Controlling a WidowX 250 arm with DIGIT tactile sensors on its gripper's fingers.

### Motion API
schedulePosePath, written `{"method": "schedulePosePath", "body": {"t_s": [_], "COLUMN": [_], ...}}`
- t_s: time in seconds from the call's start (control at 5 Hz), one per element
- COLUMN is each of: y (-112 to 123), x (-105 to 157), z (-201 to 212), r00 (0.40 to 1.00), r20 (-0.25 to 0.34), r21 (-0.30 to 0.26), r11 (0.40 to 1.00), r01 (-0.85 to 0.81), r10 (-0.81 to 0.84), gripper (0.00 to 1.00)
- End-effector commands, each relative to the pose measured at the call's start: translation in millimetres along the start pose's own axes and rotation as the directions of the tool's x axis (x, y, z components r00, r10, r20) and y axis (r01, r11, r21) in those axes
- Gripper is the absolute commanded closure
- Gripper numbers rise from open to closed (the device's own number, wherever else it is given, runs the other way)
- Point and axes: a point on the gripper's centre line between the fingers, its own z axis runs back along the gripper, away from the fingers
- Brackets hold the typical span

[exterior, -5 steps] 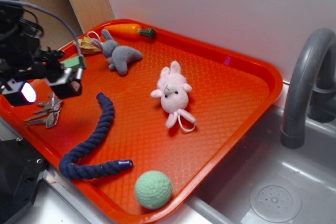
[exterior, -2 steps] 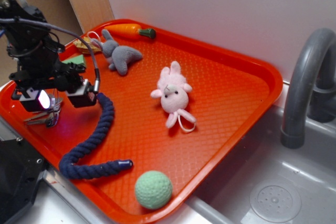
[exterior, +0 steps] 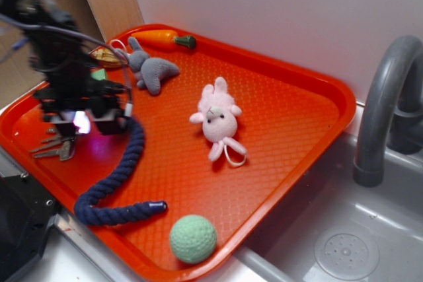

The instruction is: Grab the silver keys.

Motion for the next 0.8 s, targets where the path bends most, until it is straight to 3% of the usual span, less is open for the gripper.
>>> {"method": "schedulePosePath", "body": {"t_s": [0.0, 0.2, 0.4, 0.6], "y": [-20, -20, -10, -8], "x": [17, 22, 27, 36], "z": [-8, 13, 63, 111], "r00": [1.000, 0.998, 0.978, 0.906], "r20": [0.022, 0.003, 0.020, 0.028], "r21": [-0.007, -0.050, -0.175, -0.263], "r11": [1.000, 0.997, 0.963, 0.871], "r01": [0.007, 0.066, 0.207, 0.415], "r10": [-0.007, -0.066, -0.207, -0.423], "gripper": [1.00, 1.00, 1.00, 1.00]}}
